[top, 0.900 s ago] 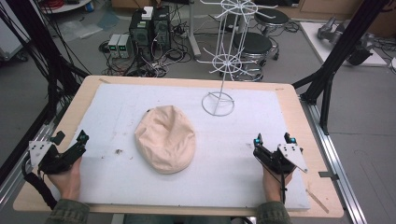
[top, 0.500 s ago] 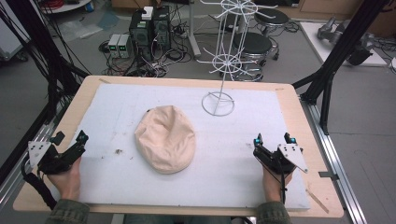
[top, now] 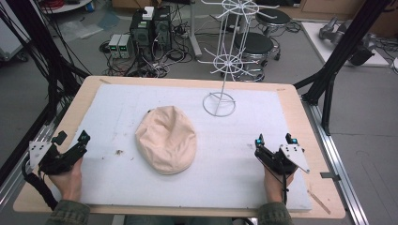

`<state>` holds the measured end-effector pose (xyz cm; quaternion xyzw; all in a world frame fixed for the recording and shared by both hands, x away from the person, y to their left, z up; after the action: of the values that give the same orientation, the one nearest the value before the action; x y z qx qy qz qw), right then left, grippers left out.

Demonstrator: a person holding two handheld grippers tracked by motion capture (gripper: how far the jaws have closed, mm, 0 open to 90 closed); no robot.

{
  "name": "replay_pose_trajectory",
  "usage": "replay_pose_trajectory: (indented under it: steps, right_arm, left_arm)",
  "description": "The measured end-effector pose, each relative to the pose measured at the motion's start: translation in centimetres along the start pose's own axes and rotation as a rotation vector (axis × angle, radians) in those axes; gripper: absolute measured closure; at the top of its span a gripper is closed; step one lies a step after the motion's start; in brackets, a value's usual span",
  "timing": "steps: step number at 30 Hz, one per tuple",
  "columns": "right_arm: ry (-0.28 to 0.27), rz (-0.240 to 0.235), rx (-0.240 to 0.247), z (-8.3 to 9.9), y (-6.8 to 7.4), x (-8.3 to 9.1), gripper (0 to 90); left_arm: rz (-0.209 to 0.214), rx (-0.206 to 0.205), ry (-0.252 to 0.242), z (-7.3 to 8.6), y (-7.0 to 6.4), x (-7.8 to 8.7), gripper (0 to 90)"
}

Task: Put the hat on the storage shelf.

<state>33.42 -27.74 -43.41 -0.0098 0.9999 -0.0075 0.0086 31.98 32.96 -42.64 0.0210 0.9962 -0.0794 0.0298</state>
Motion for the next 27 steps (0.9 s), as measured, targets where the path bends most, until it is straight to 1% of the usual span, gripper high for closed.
replay_pose_trajectory:
  steps: [2,3,4,5,6,7,8,9,10,11,12,13,14,15,16,19,20,21,22,23,25,26,27]
  right_arm:
    - [-0.004,-0.002,0.006,0.0,0.0,0.0,8.1]
    - [-0.004,-0.002,0.012,0.0,0.0,0.0,8.1]
    - [-0.008,-0.002,0.022,0.0,0.0,0.0,8.1]
    - [-0.009,-0.001,0.024,-0.1,0.1,0.0,8.1]
    - [-0.005,-0.003,0.02,0.0,0.1,0.0,8.1]
    - [-0.002,-0.004,0.019,0.0,0.1,0.0,8.1]
    - [-0.001,-0.005,0.017,0.0,0.1,-0.1,8.1]
    - [-0.003,-0.005,0.019,0.0,0.0,-0.1,8.1]
    - [-0.007,-0.006,0.022,0.0,0.0,-0.1,8.1]
    - [-0.005,-0.004,0.016,0.0,0.0,-0.1,8.1]
    - [-0.002,-0.004,0.011,0.0,0.0,-0.1,8.1]
    - [-0.002,-0.005,0.008,0.0,0.0,-0.1,8.1]
    - [0.0,-0.005,0.002,0.0,0.0,0.0,8.1]
    - [-0.004,-0.006,0.008,0.0,-0.1,-0.1,8.1]
    - [-0.005,-0.008,0.011,0.0,-0.1,-0.1,8.1]
    - [0.009,-0.016,0.001,0.2,-0.1,-0.3,8.1]
    - [0.011,-0.018,0.005,0.2,-0.2,-0.3,8.1]
    - [0.011,-0.018,0.005,0.2,-0.2,-0.3,8.1]
    - [0.014,-0.02,0.009,0.2,-0.1,-0.3,8.1]
    - [0.011,-0.025,0.01,0.2,-0.1,-0.3,8.1]
    - [0.012,-0.029,0.013,0.2,0.0,-0.3,8.1]
    - [0.01,-0.031,0.015,0.2,0.0,-0.4,8.1]
    - [0.009,-0.034,0.015,0.2,0.0,-0.4,8.1]
  left_arm:
    - [0.029,0.001,-0.005,-0.3,-0.5,0.0,23.2]
    - [0.029,0.001,-0.005,-0.3,-0.5,0.0,23.5]
    - [0.056,-0.002,-0.007,-0.6,-0.9,0.0,23.9]
    - [0.066,-0.002,-0.008,-0.7,-1.1,0.0,23.9]
    - [0.066,-0.002,-0.008,-0.7,-1.1,0.0,23.9]
    - [0.087,-0.001,-0.008,-1.0,-1.4,0.0,23.9]
    - [0.087,-0.001,-0.008,-1.0,-1.4,0.0,23.9]
    - [0.107,0.002,-0.005,-1.2,-1.8,-0.1,23.9]
    - [0.116,0.009,-0.004,-1.4,-2.0,-0.1,23.9]
    - [0.116,0.009,-0.004,-1.4,-2.0,-0.1,23.9]
    - [0.138,0.013,0.008,-1.6,-2.4,-0.1,23.9]
    - [0.144,0.017,0.01,-1.7,-2.7,-0.1,23.9]
    - [0.144,0.017,0.01,-1.7,-2.7,-0.1,23.9]
    - [0.157,0.029,0.014,-1.8,-3.4,-0.1,23.9]
    - [0.165,0.032,0.016,-1.8,-3.6,-0.1,23.9]
    - [0.207,0.027,0.038,-1.9,-5.0,-0.2,23.9]
    - [0.222,0.025,0.045,-2.1,-5.5,-0.3,23.9]
    - [0.222,0.025,0.045,-2.1,-5.5,-0.3,23.9]
    - [0.251,0.019,0.047,-2.6,-6.5,-0.2,23.9]
    - [0.268,0.011,0.047,-2.9,-7.1,-0.2,23.9]
    - [0.287,0.004,0.047,-3.3,-7.9,-0.2,23.9]
    - [0.296,0.005,0.05,-3.4,-8.5,-0.4,23.8]
    - [0.31,0.015,0.055,-3.5,-9.0,-0.5,23.4]
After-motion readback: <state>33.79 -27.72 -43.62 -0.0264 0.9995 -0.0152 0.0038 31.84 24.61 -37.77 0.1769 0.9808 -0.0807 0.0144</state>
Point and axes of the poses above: each handheld gripper's, and its own axes: x roughly backward along the jaws, z roughly out of its underside, y roughly to its left, the point moved 6 cm from there along -x, roughly forward along the jaws, and after that the axes turned 7 degrees about -y, right-handed, at the moved point
